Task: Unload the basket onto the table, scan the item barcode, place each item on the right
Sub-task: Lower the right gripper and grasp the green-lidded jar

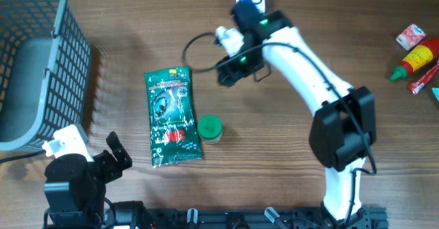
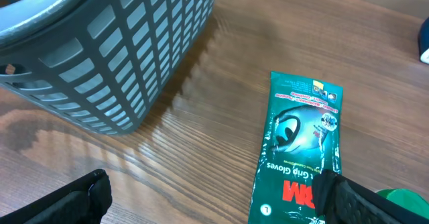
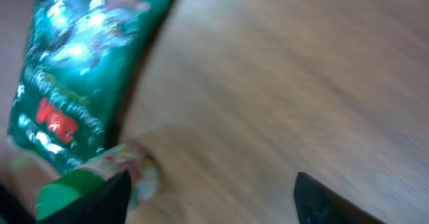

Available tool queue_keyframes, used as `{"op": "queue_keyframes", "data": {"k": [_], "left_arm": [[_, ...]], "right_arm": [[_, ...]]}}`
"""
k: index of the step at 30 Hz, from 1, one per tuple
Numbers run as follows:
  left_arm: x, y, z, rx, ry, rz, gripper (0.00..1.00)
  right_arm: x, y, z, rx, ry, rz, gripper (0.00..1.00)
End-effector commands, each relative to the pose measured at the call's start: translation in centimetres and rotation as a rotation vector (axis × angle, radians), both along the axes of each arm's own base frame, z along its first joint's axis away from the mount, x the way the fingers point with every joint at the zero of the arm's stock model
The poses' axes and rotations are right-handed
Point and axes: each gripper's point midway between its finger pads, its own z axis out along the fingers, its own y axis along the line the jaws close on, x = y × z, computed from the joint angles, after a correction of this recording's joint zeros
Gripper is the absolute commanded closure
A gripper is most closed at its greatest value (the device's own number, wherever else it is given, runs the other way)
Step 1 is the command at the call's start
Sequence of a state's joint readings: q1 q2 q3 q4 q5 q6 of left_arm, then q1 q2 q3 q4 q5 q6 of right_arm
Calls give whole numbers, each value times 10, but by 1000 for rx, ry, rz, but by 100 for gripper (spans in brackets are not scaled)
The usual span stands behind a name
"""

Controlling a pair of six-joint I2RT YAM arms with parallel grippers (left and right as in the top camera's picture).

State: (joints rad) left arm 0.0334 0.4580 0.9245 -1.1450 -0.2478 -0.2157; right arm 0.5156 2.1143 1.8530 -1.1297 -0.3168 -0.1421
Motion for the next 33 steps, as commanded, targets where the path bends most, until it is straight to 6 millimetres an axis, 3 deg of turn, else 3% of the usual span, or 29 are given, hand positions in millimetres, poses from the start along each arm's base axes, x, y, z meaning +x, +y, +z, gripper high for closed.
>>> {"op": "queue_keyframes", "data": {"k": [1, 11, 18, 23, 27, 33], "left_arm": [[0, -2, 2, -1, -8, -10, 0], [0, -2, 2, -1, -8, -10, 0], [0, -2, 2, -1, -8, -10, 0], [0, -2, 2, -1, -8, -10, 0], [0, -2, 2, -1, -8, -10, 0], [0, -2, 2, -1, -8, -10, 0]], "right_arm": [[-34, 30, 14, 20, -2, 114, 0], [-88, 57, 8, -62, 55, 191, 0], [-111, 54, -13, -120, 110, 197, 0], [-108, 43, -43, -204, 78, 126, 0], [-109, 44, -51, -204, 72, 117, 0], [-90, 32, -57, -288, -3, -45, 2]]}}
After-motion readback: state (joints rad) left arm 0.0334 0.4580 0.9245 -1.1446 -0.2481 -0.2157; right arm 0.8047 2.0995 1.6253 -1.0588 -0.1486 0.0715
